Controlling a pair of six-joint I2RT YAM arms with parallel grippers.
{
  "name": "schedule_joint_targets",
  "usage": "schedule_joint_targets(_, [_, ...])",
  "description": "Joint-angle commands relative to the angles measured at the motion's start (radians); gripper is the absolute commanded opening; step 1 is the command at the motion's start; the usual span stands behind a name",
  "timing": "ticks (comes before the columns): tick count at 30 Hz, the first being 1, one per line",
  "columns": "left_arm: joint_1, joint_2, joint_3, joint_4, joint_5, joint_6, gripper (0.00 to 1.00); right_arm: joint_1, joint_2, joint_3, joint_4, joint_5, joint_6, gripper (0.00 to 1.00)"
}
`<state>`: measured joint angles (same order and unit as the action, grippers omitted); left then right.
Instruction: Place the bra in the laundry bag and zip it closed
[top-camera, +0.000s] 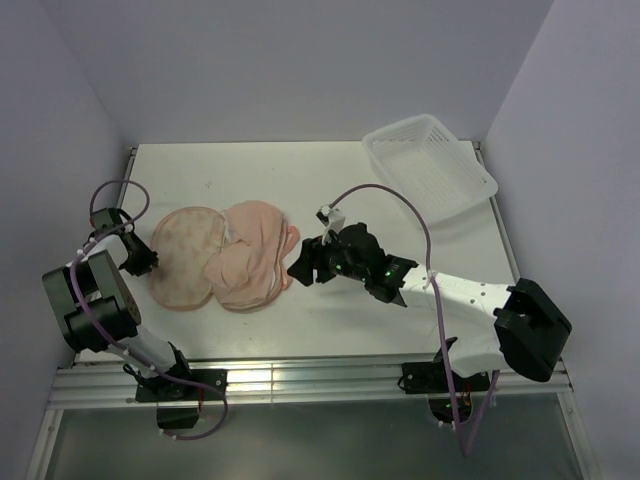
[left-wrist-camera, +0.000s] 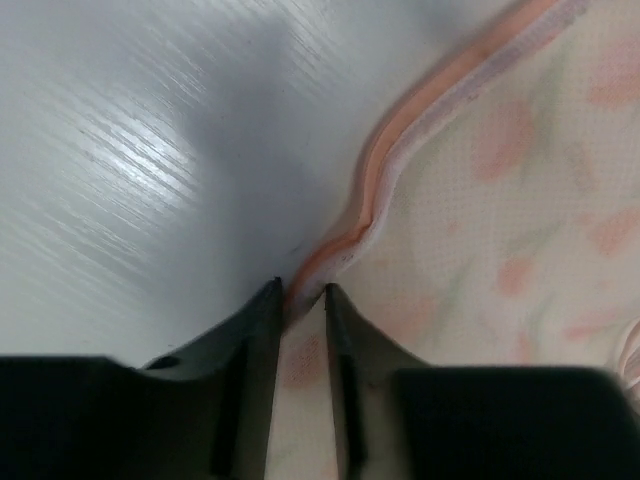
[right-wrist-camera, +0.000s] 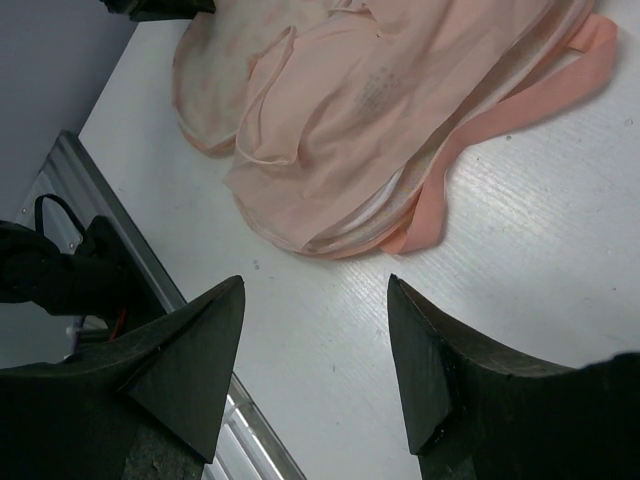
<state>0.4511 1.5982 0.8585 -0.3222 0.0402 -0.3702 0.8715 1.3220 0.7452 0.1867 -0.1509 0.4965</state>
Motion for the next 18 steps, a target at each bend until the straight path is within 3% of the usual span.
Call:
schedule_joint_targets(1, [-0.006,0.006,0.022,-0.009,-0.034,0.016,0.21,0.011,0.022,0.009,0.042,0.022,-0.009,0.66])
schedule_joint_targets(3, [-0.006,-0.026,0.027,-0.009,-0.034,0.005,0.01,0.011,0.04,0.016,0.036,0.043,-0.009,0.65])
schedule_joint_targets(5, [-0.008,-0.069,0.025,0.008,-0.004,-0.013,0.0,0.011,0.08,0.023,0.03,0.074,-0.003,0.59])
schedule_joint_targets(7, [-0.017,-0.15,0.016,0.02,0.0,-0.027,0.0,0.011,0.126,0.034,0.023,0.094,0.01,0.41])
schedule_joint_targets(8, [-0.029,-0.179,0.011,0.025,-0.003,-0.038,0.0,0.011,0.143,0.037,0.025,0.124,0.017,0.26])
schedule_joint_targets(11, [-0.063,-0.297,-0.01,0.032,0.006,-0.065,0.0,0.006,0.212,0.063,0.008,0.177,0.013,0.15])
schedule_joint_targets(13, [-0.077,-0.372,-0.016,0.028,0.024,-0.102,0.0,-0.003,0.252,0.072,-0.003,0.177,0.013,0.16])
schedule_joint_targets(18, [-0.141,-0.513,-0.018,-0.006,0.09,-0.134,0.0,-0.006,0.299,0.105,0.007,0.186,0.043,0.48])
